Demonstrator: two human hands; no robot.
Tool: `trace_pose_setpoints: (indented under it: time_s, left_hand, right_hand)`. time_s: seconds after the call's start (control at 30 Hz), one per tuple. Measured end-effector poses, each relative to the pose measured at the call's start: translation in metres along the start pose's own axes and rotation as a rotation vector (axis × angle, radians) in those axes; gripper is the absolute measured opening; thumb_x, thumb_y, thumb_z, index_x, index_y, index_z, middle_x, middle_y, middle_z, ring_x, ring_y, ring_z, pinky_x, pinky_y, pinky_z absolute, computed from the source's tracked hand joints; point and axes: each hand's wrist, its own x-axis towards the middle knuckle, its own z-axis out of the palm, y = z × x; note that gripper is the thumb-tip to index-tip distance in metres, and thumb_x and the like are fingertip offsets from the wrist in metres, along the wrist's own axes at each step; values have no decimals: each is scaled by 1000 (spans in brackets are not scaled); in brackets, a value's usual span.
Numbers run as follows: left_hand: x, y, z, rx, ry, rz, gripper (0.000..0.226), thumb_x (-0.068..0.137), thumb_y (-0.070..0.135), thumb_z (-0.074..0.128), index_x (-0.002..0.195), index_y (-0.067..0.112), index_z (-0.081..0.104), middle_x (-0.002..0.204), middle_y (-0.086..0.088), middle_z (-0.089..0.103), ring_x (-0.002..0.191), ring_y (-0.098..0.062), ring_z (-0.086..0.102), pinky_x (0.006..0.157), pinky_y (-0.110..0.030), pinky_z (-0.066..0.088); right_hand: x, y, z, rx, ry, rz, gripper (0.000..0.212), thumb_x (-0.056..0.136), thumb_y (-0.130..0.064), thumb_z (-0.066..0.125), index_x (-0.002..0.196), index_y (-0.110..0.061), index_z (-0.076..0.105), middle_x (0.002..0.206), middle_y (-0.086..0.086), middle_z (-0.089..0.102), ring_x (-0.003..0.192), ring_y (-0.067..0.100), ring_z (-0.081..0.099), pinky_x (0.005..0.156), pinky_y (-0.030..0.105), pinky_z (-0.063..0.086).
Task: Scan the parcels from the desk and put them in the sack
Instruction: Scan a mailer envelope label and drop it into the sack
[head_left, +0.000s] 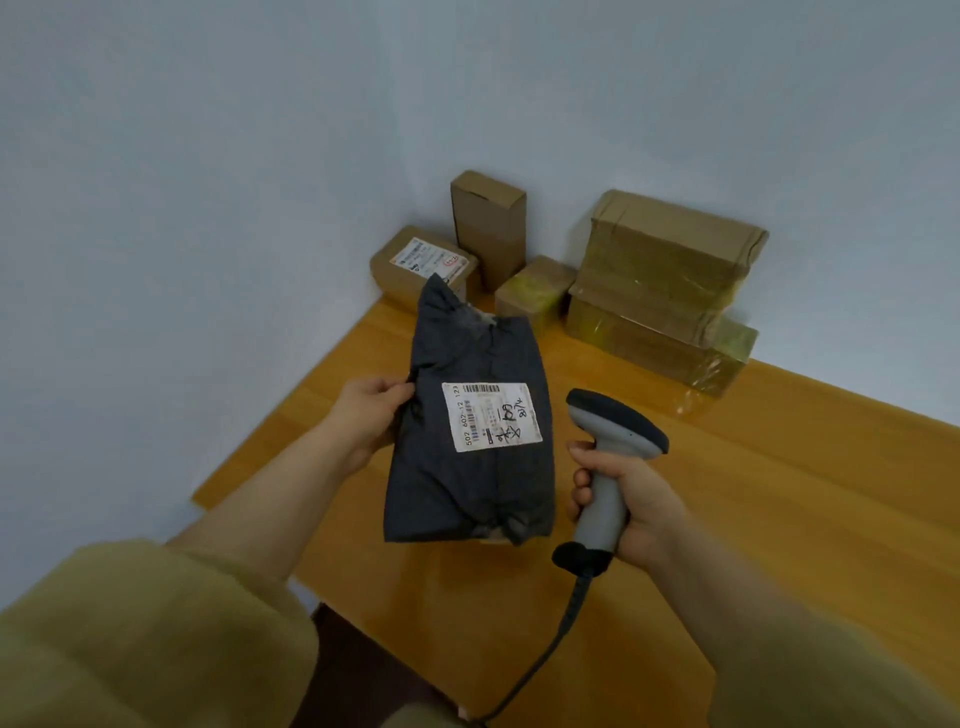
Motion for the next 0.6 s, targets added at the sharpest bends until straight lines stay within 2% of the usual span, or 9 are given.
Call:
trace_pose_setpoints:
  time_s: [0.13, 0.17, 0.23, 0.3, 0.37, 0.43, 0.5, 0.6]
  left_hand:
    - [6, -47, -4, 78, 67, -234, 17, 101, 29, 46, 105, 14, 51, 96, -12, 56, 87, -25, 57, 70, -32, 49]
    - [9, -59, -3, 163, 78, -260, 25, 100, 32, 47, 111, 10, 52, 100, -14, 54, 90, -27, 56, 75, -33, 46]
    - [14, -78, 3, 383, 94, -277, 49, 95, 31, 56, 130, -3, 46, 120, -18, 53, 110, -33, 53, 87, -35, 43]
    - [18, -97, 9, 564, 54, -294, 64, 85, 38, 69, 128, -5, 48, 129, -17, 54, 117, -34, 53, 93, -34, 45]
    - [24, -113, 16, 727, 17, -302, 84, 66, 60, 75, 123, 2, 55, 123, -15, 59, 111, -32, 56, 94, -40, 48]
    - [32, -123, 25, 881, 35, -266, 98, 55, 67, 76, 126, 4, 49, 122, -13, 56, 114, -31, 53, 93, -40, 48]
    - [32, -119, 35, 864, 79, -198, 89, 61, 49, 84, 125, 3, 43, 120, -14, 52, 114, -31, 52, 88, -39, 48]
    - [37, -110, 45, 752, 32, -140, 53, 72, 21, 81, 112, 4, 52, 109, -14, 60, 96, -27, 60, 79, -37, 51]
  right_hand:
    - [2, 9, -4, -116, 26, 6, 4, 86, -6, 64, 84, -9, 62, 54, 3, 52, 42, 14, 45, 44, 26, 45]
    - [4, 12, -5, -147, 39, 9, 4, 85, -5, 65, 84, -9, 63, 55, 4, 53, 43, 15, 46, 44, 26, 45]
    - [8, 16, -7, -192, 62, 20, 4, 84, -5, 66, 85, -8, 64, 55, 5, 54, 43, 15, 47, 44, 27, 45]
    - [12, 20, -8, -223, 83, 31, 6, 82, -5, 68, 87, -7, 64, 54, 5, 55, 43, 15, 48, 45, 27, 46]
    - [16, 24, -8, -258, 97, 29, 12, 81, -6, 70, 91, -6, 65, 55, 5, 57, 45, 15, 50, 46, 27, 47]
    - [19, 25, -7, -296, 103, 9, 16, 81, -7, 71, 95, -3, 65, 56, 6, 58, 45, 15, 51, 47, 27, 47]
    - [21, 25, -7, -327, 113, -10, 19, 81, -10, 72, 97, -3, 65, 57, 6, 59, 45, 15, 52, 48, 28, 47]
    - [16, 23, -9, -351, 101, -26, 18, 82, -14, 73, 94, -4, 65, 57, 8, 60, 47, 17, 53, 49, 28, 47]
